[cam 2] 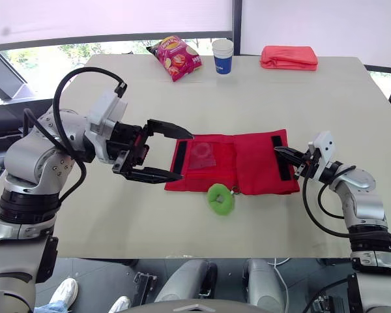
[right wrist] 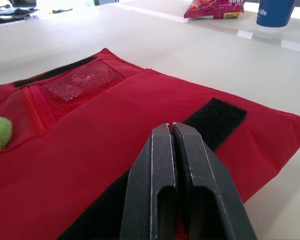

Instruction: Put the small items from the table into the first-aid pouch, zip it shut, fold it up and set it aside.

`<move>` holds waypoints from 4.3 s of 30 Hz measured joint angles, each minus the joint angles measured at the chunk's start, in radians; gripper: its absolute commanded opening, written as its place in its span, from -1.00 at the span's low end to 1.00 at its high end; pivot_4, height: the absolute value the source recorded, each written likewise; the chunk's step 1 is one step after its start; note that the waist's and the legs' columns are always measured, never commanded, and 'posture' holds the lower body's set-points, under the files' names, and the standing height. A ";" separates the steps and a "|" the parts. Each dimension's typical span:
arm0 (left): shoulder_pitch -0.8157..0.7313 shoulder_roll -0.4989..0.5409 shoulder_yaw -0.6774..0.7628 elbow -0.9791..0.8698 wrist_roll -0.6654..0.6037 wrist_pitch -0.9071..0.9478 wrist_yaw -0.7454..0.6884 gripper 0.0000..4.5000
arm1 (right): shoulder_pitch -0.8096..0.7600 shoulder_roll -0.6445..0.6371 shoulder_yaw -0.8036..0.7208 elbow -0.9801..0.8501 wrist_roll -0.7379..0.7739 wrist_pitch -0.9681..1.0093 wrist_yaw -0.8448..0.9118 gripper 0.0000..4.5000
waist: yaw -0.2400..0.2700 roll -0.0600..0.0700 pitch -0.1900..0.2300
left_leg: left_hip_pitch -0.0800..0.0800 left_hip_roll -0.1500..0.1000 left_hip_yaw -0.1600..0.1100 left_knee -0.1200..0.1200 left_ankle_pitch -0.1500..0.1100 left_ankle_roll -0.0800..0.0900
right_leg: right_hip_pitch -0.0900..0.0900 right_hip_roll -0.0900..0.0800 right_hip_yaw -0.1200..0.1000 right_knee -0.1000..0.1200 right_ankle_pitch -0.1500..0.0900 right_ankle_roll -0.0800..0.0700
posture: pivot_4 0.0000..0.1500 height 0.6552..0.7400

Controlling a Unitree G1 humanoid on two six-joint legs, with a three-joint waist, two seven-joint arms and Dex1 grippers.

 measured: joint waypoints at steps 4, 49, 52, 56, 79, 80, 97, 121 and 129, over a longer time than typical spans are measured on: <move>0.006 0.000 0.008 -0.018 0.000 0.010 0.025 1.00 | -0.012 -0.003 0.017 0.042 -0.042 -0.049 -0.006 -0.95 | -0.002 0.000 0.000 | 0.001 0.000 0.000 0.000 0.000 0.000 | 0.001 0.000 0.000 0.001 0.000 0.000 | 1.00 0.99; 0.356 -0.006 0.173 -0.064 0.038 0.047 0.368 1.00 | 0.125 0.031 0.067 -0.269 -0.064 0.021 -0.096 -0.95 | -0.008 -0.002 -0.002 | 0.003 0.000 -0.001 -0.002 0.001 -0.003 | 0.000 0.000 0.001 0.003 -0.001 -0.001 | 1.00 0.99; 0.444 -0.048 0.185 -0.085 0.078 0.062 0.498 1.00 | 0.199 -0.028 0.009 -0.417 0.041 0.098 -0.069 -0.95 | 0.003 0.002 0.000 | 0.002 0.000 -0.001 -0.002 0.000 -0.002 | 0.000 -0.001 0.001 0.003 -0.001 -0.001 | 1.00 0.99; 0.519 -0.090 0.173 -0.098 0.142 0.088 0.631 1.00 | 0.265 -0.143 -0.113 -0.578 0.178 0.210 -0.046 -0.55 | 0.009 0.002 0.000 | 0.002 0.000 -0.001 -0.002 -0.001 -0.001 | 0.000 -0.001 0.000 0.003 -0.001 -0.001 | 1.00 0.99; 0.513 -0.397 0.154 -0.304 0.175 0.597 1.178 0.67 | 0.441 -0.326 -0.462 -0.883 0.433 0.453 -0.125 1.00 | 0.029 0.002 -0.003 | 0.001 0.000 -0.001 -0.001 -0.001 -0.001 | 0.002 -0.002 -0.001 0.001 -0.001 -0.001 | 1.00 0.99; 0.510 -0.394 0.145 -0.308 0.177 0.607 1.179 0.43 | 0.440 -0.326 -0.462 -0.883 0.435 0.453 -0.130 1.00 | 0.029 0.003 -0.003 | 0.002 0.000 -0.001 -0.001 -0.001 -0.001 | 0.002 -0.002 -0.001 0.001 -0.001 -0.001 | 1.00 0.99; 0.455 -0.478 0.176 -0.296 0.156 0.711 1.199 -0.99 | 0.413 -0.327 -0.449 -0.915 0.450 0.454 -0.146 1.00 | 0.051 0.005 -0.004 | 0.003 0.000 -0.004 -0.001 -0.001 -0.001 | 0.008 -0.002 -0.004 -0.007 -0.001 0.000 | 1.00 0.99; 0.395 -0.337 0.588 -0.014 -0.341 0.629 0.950 -0.99 | 0.401 -0.326 -0.399 -0.926 0.455 0.454 -0.159 1.00 | 0.030 -0.001 -0.001 | 0.002 0.000 -0.006 -0.001 -0.001 -0.001 | 0.007 -0.001 -0.005 -0.008 -0.001 -0.001 | 1.00 0.99; 0.376 -0.111 0.460 0.116 -0.268 0.549 0.722 -0.99 | 0.402 -0.326 -0.377 -0.931 0.460 0.461 -0.161 1.00 | 0.028 -0.001 0.000 | 0.002 0.000 -0.006 -0.002 -0.001 -0.002 | 0.007 -0.001 -0.005 -0.008 -0.003 -0.004 | 1.00 0.99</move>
